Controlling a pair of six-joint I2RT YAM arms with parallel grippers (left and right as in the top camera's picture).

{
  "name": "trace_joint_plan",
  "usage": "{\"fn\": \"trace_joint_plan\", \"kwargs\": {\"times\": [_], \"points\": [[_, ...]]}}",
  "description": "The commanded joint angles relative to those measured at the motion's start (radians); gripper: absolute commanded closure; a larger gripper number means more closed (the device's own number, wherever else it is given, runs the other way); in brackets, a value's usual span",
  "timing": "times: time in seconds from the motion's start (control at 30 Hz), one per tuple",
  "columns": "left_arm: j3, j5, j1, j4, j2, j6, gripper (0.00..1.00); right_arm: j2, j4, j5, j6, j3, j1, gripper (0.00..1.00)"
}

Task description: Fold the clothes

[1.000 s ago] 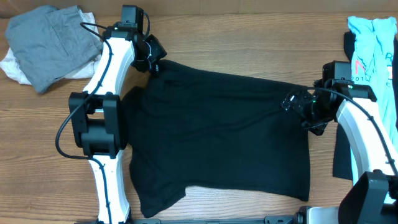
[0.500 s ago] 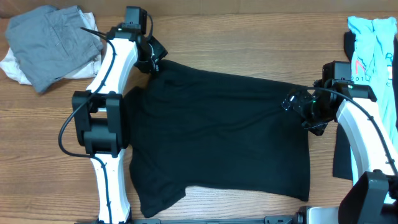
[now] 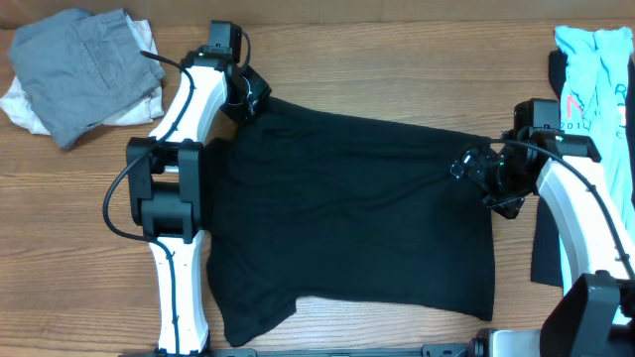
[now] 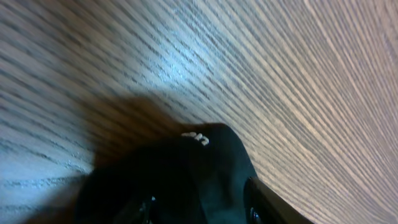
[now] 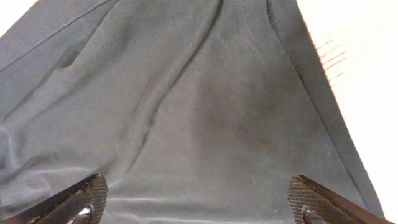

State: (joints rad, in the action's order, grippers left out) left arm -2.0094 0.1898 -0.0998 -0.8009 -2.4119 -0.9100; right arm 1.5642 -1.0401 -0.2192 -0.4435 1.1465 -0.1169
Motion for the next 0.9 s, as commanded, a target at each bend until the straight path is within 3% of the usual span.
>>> {"fn": "trace_joint_plan", "kwargs": {"times": [0.0, 0.43, 0.63, 0.87], "points": [[-0.023, -0.013, 0.013, 0.012, -0.012, 0.03, 0.5, -0.014, 0.003, 0.027, 0.006, 0.02, 0.005, 0.03], [-0.023, -0.013, 0.014, 0.047, -0.012, 0.043, 0.71, -0.014, 0.005, 0.027, 0.006, 0.02, 0.005, 0.03], [-0.023, -0.013, 0.014, 0.046, -0.012, 0.043, 0.95, -0.014, 0.006, 0.027, 0.006, 0.02, 0.005, 0.03], [-0.027, 0.056, 0.025, 0.05, -0.011, 0.043, 0.96, -0.014, 0.01, 0.038, 0.006, 0.019, 0.005, 0.03]]}}
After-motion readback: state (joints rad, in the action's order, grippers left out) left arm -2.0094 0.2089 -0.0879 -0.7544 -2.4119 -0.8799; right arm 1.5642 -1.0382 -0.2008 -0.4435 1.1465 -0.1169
